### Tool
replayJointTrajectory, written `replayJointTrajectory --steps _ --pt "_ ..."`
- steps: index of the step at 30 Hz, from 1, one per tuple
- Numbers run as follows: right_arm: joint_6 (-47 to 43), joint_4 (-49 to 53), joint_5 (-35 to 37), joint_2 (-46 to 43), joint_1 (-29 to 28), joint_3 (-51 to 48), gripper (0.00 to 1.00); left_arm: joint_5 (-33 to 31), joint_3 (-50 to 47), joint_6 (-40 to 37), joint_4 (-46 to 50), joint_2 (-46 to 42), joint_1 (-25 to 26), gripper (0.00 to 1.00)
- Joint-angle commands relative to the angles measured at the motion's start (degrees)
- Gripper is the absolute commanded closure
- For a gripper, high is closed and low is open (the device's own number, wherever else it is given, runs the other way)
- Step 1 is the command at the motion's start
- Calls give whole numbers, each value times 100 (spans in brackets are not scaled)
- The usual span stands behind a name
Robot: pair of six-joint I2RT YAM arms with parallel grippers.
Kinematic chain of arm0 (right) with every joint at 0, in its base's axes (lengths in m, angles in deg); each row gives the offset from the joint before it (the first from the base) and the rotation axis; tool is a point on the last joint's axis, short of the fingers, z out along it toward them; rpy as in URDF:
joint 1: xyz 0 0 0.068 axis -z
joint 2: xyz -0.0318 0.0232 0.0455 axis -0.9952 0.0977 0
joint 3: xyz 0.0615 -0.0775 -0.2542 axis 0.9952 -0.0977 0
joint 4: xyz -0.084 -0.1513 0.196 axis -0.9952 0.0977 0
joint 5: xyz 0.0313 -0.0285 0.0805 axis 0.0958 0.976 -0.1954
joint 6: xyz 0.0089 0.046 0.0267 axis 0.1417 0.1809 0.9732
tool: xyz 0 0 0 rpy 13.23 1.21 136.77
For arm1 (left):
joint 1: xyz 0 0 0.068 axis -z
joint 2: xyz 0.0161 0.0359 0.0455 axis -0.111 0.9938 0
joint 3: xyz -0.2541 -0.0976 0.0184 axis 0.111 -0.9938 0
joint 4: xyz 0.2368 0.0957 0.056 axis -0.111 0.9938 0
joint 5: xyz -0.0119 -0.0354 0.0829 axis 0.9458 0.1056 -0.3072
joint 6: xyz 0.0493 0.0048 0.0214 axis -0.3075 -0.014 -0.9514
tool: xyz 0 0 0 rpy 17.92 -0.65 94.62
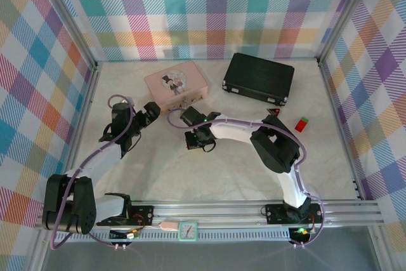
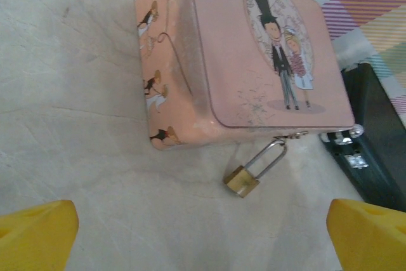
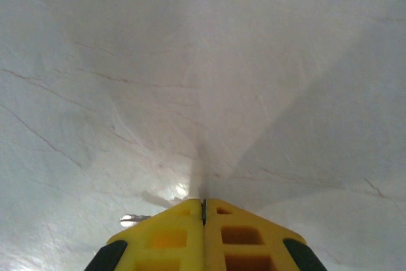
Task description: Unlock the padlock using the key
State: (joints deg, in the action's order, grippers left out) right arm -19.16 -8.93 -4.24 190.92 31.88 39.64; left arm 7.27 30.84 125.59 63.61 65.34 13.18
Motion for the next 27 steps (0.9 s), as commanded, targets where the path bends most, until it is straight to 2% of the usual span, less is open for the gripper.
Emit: replayJointTrajectory --steps 1,6,9,12,15,18,20,21,23,27 --pt "243 -316 130 -724 71 -521 100 342 -153 620 -500 -127 248 1" --pt "591 -890 82 -1687 370 -1356 100 109 -355 1488 -1044 -135 877 1" --pt "921 -1199 92 -2187 594 -1798 100 -300 -391 1824 -1501 -56 1544 2" --pt "1198 -1622 1 -2568 825 -2166 100 -484 -219 1801 -1802 263 2145 4" --pt "1314 -2016 -201 -2837 1047 -2384 100 -410 -208 2303 -2544 812 2410 5" --pt "1319 -2327 -450 -3020 1244 -2527 100 -295 -209 3655 -3639 1630 2533 4" --pt "1138 -2578 -545 -3106 1313 -2633 100 -191 -89 4831 -4462 2253 2611 3" --pt "1066 -2611 -529 -3135 1322 -2660 100 -192 -31 5169 -4901 2540 2674 0" --pt "938 -2784 -608 -3186 1368 -2744 100 -249 125 6044 -5692 3144 2816 0" --pt "759 -3089 -665 -3231 1410 -2876 100 -298 465 6994 -6286 3964 3097 2"
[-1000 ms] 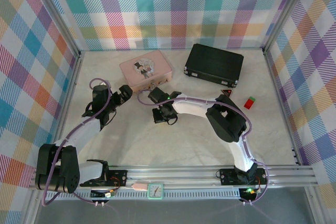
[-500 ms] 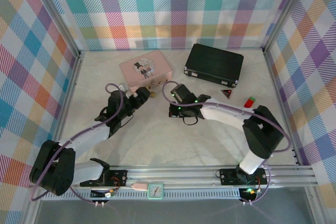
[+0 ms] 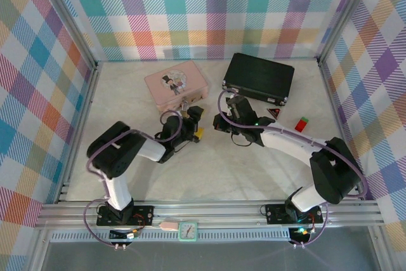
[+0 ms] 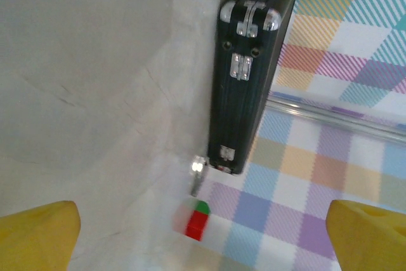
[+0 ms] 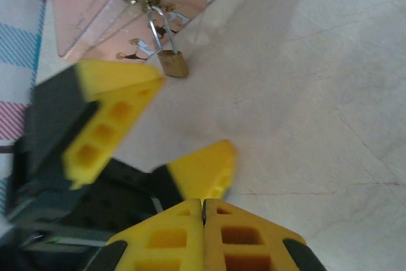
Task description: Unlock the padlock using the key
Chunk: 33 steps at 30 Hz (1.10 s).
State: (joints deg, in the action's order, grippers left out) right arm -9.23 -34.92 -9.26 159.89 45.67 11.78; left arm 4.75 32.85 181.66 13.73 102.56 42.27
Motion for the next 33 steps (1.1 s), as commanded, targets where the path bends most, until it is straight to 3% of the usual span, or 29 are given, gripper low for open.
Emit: replayJointTrajectory --steps 1,12,25,33 --pt "-273 -519 -154 -115 39 -97 100 -47 316 1496 -1311 330 255 3" --pt "-435 -1192 -298 -5 224 -449 100 -50 379 1866 -1036 76 371 9" --pt "-891 -1604 -514 169 260 -445 100 146 464 1960 -927 53 391 25" --pt "-881 -1611 -556 58 304 -569 100 94 400 1977 -947 97 388 52"
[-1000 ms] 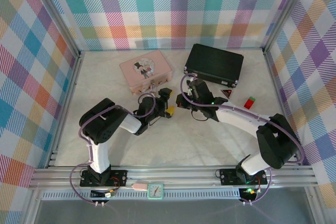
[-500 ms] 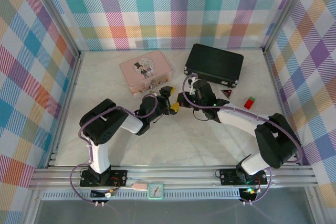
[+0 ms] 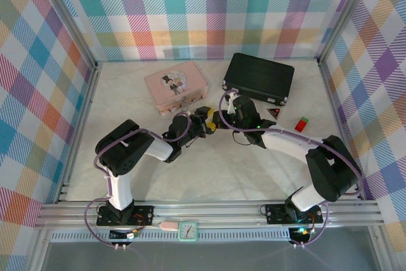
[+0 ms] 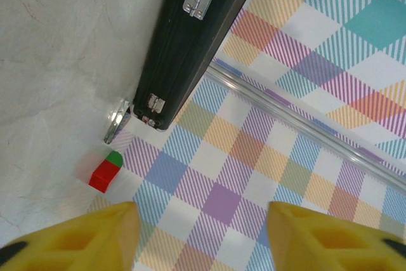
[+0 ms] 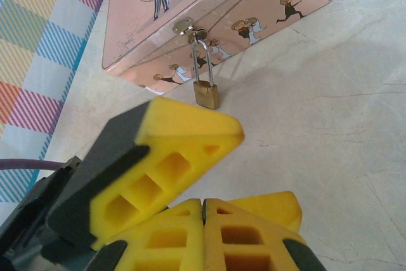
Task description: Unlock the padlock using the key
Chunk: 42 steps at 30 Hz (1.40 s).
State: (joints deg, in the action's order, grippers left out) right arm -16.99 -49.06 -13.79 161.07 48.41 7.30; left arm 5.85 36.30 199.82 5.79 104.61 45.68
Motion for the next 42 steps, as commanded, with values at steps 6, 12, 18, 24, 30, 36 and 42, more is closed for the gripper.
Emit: replayJointTrajectory --steps 6,12,18,24,30,36,42 --pt "-162 -157 -143 -220 53 -162 100 -7 52 218 -209 -38 48 67" --pt "-156 -199 -163 -350 66 -237 100 -2 52 201 -210 -18 50 72" --pt "-159 -195 -200 -384 83 -260 100 18 64 201 -236 34 50 80" --pt "-153 -193 -165 -456 100 -302 100 42 66 186 -223 61 50 88" --pt "-173 -140 -182 -575 134 -309 100 45 109 33 -246 54 41 100" --pt "354 -11 -467 -851 428 -472 54 174 277 -1465 569 -484 -118 100" --pt "779 -146 -1228 -1119 843 -636 49 207 645 -3643 2021 -1281 -196 100"
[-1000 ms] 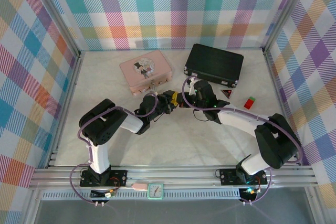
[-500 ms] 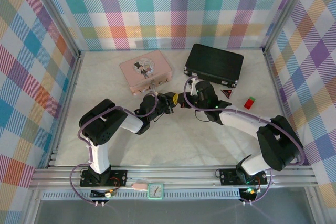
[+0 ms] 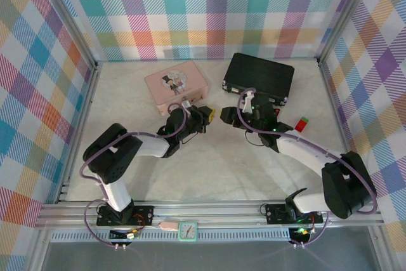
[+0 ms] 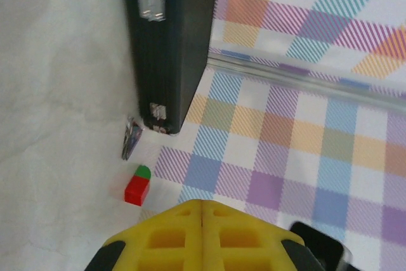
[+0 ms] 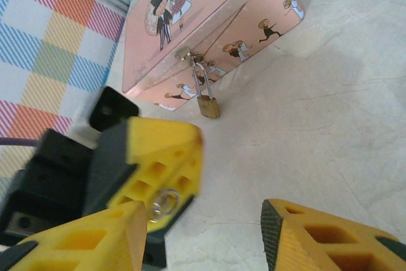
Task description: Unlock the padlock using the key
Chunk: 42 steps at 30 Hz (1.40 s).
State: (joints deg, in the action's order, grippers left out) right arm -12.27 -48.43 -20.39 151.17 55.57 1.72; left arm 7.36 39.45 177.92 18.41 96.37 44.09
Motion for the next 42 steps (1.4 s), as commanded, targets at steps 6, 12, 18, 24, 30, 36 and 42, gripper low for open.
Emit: replayJointTrajectory --steps 6,12,18,24,30,36,42 --pt "849 -1259 -1660 151 378 -131 52 194 556 -3293 808 -852 -36 100" --pt "1732 -3642 -2400 711 438 -283 57 448 409 -3973 31 -899 -45 100" --pt "2307 -4901 -2566 1202 420 -428 65 468 306 -3728 -498 -782 -45 100" --pt "2333 -5256 -2502 1147 396 -642 66 308 270 -3639 -572 -767 -45 100" --pt "2260 -5189 -2370 984 386 -763 68 287 273 -3406 -847 -553 -45 100" --pt "2277 -5275 -2362 1023 377 -713 69 343 279 -3241 -1055 -386 -21 100" --pt "2395 -5468 -2299 1223 364 -657 70 320 178 -3093 -1217 -371 8 100"
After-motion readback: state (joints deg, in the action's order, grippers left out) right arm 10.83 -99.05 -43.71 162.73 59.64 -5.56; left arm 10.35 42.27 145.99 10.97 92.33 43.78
